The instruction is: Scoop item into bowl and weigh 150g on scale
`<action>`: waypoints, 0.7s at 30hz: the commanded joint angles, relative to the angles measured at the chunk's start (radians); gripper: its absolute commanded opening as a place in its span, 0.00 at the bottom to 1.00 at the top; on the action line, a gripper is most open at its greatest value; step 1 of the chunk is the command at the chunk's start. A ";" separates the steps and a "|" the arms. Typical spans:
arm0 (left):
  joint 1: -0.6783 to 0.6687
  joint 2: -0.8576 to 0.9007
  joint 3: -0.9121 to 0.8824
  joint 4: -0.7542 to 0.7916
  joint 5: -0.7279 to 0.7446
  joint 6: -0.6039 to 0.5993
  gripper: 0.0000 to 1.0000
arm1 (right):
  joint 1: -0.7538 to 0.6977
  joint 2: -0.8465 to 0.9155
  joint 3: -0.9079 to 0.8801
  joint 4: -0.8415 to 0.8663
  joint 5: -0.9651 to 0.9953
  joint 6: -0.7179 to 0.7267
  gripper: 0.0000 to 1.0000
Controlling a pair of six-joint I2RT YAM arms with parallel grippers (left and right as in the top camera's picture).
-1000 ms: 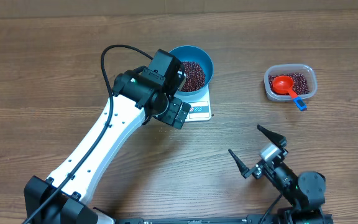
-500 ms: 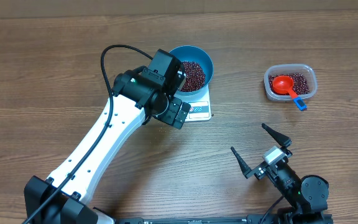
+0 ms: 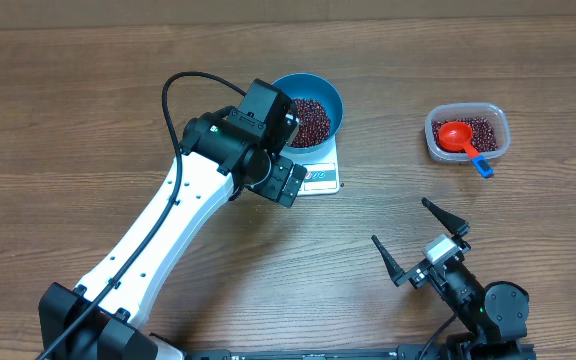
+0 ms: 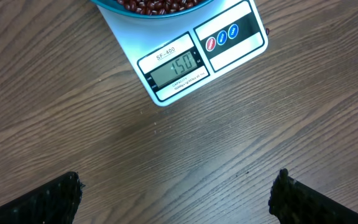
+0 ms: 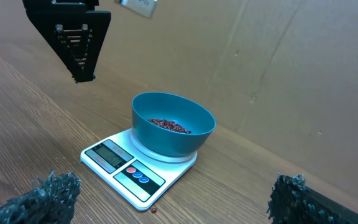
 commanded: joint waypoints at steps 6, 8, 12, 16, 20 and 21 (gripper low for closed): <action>-0.003 -0.021 0.009 -0.003 -0.003 0.015 1.00 | 0.000 -0.009 -0.010 0.002 0.009 0.002 1.00; -0.003 -0.025 0.009 -0.033 -0.004 0.016 1.00 | 0.000 -0.009 -0.010 0.002 0.010 0.003 1.00; -0.014 -0.082 0.009 -0.072 -0.023 0.016 1.00 | 0.000 -0.009 -0.010 0.002 0.009 0.003 1.00; -0.022 -0.222 0.009 -0.066 -0.075 0.016 1.00 | 0.000 -0.009 -0.010 0.002 0.010 0.003 1.00; -0.009 -0.393 0.006 -0.058 -0.079 0.016 1.00 | 0.000 -0.009 -0.010 0.002 0.009 0.002 1.00; 0.004 -0.433 0.002 -0.050 -0.082 0.015 1.00 | 0.000 -0.009 -0.010 0.002 0.010 0.002 1.00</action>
